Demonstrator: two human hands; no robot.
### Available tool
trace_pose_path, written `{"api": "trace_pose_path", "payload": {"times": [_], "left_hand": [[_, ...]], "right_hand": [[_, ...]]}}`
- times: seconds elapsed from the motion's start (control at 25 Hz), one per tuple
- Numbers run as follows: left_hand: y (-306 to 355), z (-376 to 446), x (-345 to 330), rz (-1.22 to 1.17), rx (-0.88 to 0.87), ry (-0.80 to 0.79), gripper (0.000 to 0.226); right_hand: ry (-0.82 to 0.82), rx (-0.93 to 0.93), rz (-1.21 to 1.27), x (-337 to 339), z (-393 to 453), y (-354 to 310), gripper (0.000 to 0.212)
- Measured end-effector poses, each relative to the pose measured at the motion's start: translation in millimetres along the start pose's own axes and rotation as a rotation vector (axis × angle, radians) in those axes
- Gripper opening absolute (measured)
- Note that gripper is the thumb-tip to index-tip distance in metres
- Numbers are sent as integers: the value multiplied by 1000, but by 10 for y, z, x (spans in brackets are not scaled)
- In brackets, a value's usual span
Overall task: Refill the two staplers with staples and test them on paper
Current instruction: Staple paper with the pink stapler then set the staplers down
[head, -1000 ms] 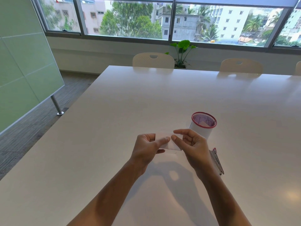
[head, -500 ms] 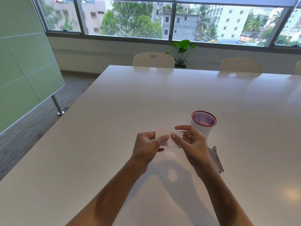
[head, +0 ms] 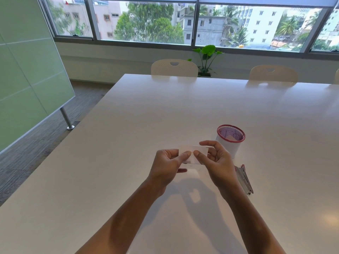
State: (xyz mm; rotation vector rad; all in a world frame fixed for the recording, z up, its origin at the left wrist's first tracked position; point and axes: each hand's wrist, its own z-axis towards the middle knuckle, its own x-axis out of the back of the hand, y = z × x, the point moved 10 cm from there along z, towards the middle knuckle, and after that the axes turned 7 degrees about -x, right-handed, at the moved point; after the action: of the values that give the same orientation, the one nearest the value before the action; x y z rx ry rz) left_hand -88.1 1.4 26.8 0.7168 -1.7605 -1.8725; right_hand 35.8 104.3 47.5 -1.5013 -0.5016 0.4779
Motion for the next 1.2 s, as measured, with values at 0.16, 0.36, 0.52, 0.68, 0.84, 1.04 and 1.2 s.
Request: {"api": "trace_pose_path", "payload": {"times": [0.16, 0.36, 0.52, 0.68, 0.84, 1.04, 1.2], "left_hand": [[-9, 20, 13, -30, 7, 4, 20], [-15, 57, 48, -19, 6, 19, 21], [-78, 84, 70, -54, 39, 36, 18], [-112, 125, 83, -59, 49, 65, 20], [-123, 200, 101, 3, 15, 99, 24], [-3, 292, -21, 57, -105, 89, 23], [16, 391, 25, 227, -261, 145, 25]], "right_hand": [[-15, -35, 46, -17, 16, 38, 24], [-58, -31, 18, -83, 21, 33, 36], [-76, -52, 40, -84, 62, 66, 33], [-78, -117, 112, -56, 113, 154, 27], [-13, -190, 107, 58, 185, 279, 28], [99, -90, 72, 317, 235, 107, 24], [280, 72, -30, 798, 340, -259, 15]]}}
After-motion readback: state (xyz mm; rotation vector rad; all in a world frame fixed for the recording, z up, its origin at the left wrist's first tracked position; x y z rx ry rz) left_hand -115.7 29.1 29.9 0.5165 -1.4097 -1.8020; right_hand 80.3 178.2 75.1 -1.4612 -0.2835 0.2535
